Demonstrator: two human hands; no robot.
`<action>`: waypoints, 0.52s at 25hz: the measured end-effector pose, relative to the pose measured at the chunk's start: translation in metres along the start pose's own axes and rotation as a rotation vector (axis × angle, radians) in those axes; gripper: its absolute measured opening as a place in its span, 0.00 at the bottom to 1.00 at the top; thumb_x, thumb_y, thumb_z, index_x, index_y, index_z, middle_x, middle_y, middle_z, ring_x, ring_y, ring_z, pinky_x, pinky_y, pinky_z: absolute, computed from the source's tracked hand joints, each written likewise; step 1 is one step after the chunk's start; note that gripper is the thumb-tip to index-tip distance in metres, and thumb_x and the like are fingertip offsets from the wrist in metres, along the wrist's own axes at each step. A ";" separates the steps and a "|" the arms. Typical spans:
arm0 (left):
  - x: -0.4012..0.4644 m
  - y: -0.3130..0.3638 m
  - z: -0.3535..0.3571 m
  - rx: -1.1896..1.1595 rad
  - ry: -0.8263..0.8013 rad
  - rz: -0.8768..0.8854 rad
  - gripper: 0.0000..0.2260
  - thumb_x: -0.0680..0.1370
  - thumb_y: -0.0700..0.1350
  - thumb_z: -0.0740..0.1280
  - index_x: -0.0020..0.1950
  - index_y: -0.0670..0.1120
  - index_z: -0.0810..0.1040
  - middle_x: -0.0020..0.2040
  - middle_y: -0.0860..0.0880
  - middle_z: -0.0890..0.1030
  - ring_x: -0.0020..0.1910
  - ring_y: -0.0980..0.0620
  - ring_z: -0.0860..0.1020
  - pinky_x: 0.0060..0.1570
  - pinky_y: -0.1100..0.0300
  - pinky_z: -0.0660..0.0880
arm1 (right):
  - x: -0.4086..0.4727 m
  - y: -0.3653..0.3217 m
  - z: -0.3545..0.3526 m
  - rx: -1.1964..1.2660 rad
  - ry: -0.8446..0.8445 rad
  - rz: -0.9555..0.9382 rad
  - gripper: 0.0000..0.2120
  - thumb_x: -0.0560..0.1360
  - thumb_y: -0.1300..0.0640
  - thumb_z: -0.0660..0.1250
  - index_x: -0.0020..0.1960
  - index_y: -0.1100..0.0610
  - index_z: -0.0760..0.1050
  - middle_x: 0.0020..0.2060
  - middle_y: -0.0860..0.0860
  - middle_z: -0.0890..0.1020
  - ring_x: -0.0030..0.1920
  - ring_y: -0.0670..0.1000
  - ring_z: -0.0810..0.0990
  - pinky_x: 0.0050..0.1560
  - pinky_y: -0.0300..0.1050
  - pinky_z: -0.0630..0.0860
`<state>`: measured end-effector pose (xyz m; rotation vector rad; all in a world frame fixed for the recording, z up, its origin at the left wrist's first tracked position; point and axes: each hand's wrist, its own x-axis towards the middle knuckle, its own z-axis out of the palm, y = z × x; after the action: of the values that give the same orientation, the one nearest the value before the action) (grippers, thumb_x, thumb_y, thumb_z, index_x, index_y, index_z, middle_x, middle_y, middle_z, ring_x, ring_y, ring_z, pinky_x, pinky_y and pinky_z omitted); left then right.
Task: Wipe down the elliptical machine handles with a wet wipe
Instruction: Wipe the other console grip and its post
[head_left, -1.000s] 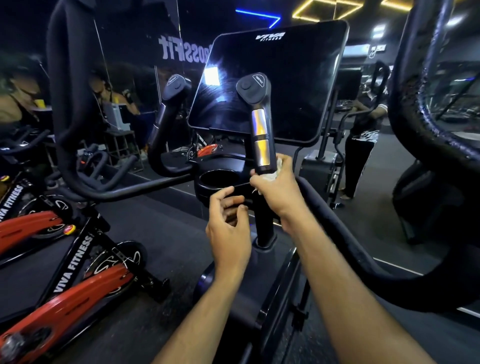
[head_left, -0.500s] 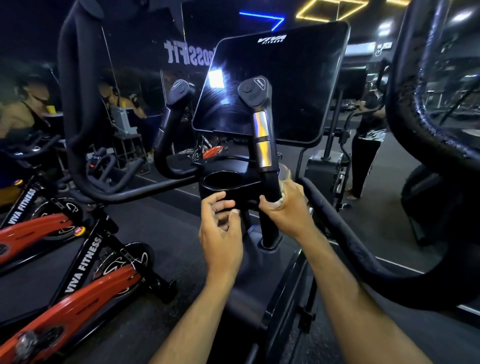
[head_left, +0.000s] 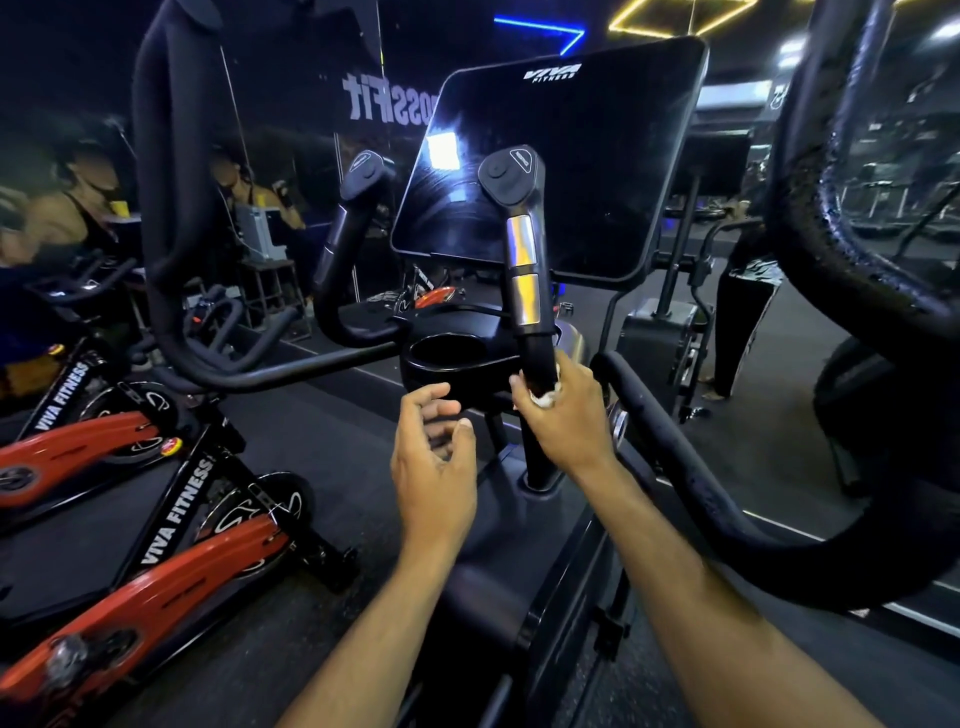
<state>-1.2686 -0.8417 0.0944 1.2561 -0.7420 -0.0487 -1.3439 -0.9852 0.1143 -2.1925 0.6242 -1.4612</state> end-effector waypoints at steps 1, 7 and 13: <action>-0.001 -0.001 0.003 0.006 -0.010 0.002 0.17 0.80 0.34 0.68 0.62 0.53 0.76 0.56 0.51 0.81 0.50 0.56 0.81 0.47 0.69 0.76 | 0.000 -0.005 0.000 0.059 -0.024 0.028 0.11 0.77 0.54 0.71 0.54 0.59 0.74 0.31 0.51 0.78 0.31 0.47 0.74 0.36 0.40 0.73; -0.004 -0.005 0.011 0.018 -0.037 0.003 0.17 0.80 0.34 0.68 0.63 0.53 0.77 0.56 0.52 0.80 0.51 0.55 0.80 0.47 0.68 0.75 | 0.003 0.027 0.002 -0.283 0.129 -0.218 0.13 0.70 0.50 0.73 0.46 0.58 0.75 0.43 0.45 0.74 0.50 0.50 0.73 0.57 0.51 0.70; -0.006 -0.003 0.008 0.030 -0.049 -0.019 0.17 0.80 0.35 0.68 0.64 0.54 0.76 0.58 0.53 0.79 0.52 0.58 0.80 0.48 0.70 0.75 | 0.002 0.058 0.011 -0.217 0.254 -0.189 0.14 0.66 0.60 0.80 0.46 0.59 0.76 0.50 0.54 0.79 0.52 0.53 0.75 0.54 0.53 0.73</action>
<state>-1.2762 -0.8466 0.0898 1.2941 -0.7754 -0.0849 -1.3403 -1.0319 0.0780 -2.2990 0.7037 -1.8684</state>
